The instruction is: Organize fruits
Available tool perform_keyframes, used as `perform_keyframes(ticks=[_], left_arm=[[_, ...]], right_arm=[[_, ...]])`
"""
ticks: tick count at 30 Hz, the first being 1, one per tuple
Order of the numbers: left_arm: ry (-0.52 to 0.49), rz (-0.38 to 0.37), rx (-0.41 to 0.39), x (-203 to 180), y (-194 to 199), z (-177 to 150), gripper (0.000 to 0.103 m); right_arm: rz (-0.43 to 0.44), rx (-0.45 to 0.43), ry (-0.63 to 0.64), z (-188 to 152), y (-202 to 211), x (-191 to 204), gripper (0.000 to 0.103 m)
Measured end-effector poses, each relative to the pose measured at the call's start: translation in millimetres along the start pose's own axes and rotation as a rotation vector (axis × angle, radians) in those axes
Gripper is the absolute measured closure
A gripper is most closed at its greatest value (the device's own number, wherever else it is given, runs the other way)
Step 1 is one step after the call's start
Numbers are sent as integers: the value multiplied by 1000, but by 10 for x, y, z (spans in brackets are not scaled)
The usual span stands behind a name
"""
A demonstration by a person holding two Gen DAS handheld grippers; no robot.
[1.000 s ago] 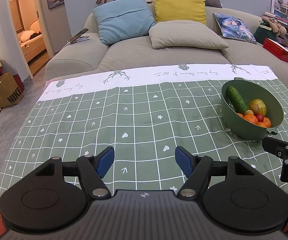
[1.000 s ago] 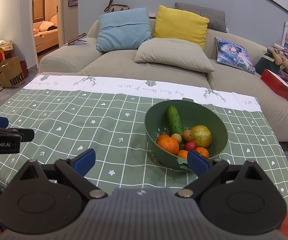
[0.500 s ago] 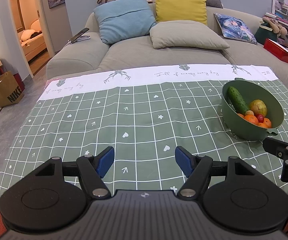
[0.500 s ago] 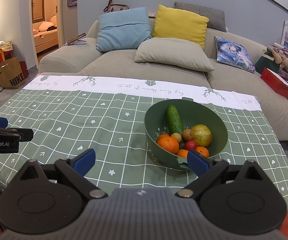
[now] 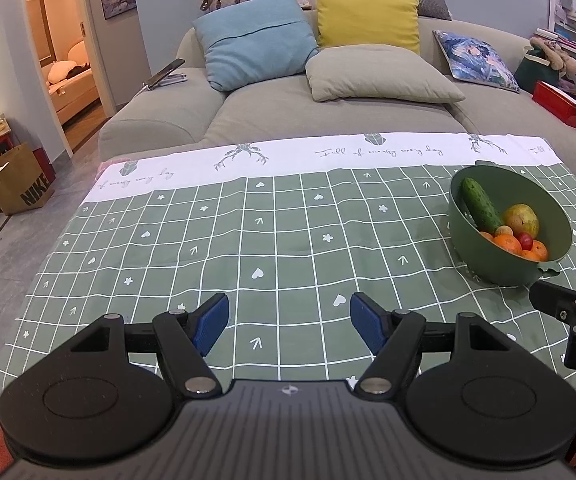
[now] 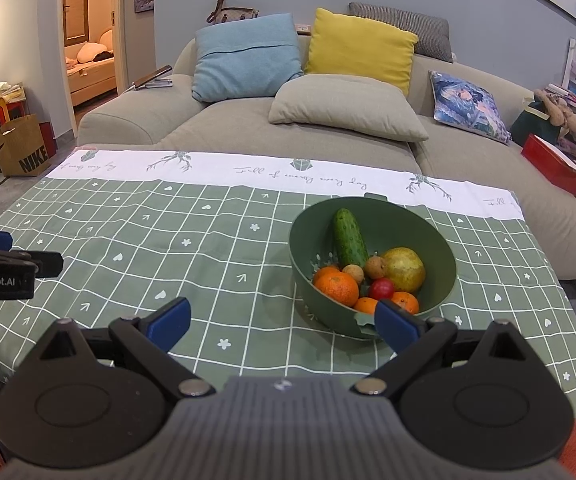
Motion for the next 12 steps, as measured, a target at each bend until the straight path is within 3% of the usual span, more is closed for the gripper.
perform_keyframes(ticks=[12], left_arm=[[-4, -4, -5, -2, 0, -6, 22]], right_arm=[[2, 6, -3, 4, 2, -5, 9]])
Point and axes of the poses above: each gripper's, at about its wrist camera, not at the fingertips, and y roughly against the way its jaws point, x to its left, z to its top, the point moved 2 cm from there along -y, roughly the way its jaws point, and after that the axes turned 8 degrees about -z, right-handed, at the moved point
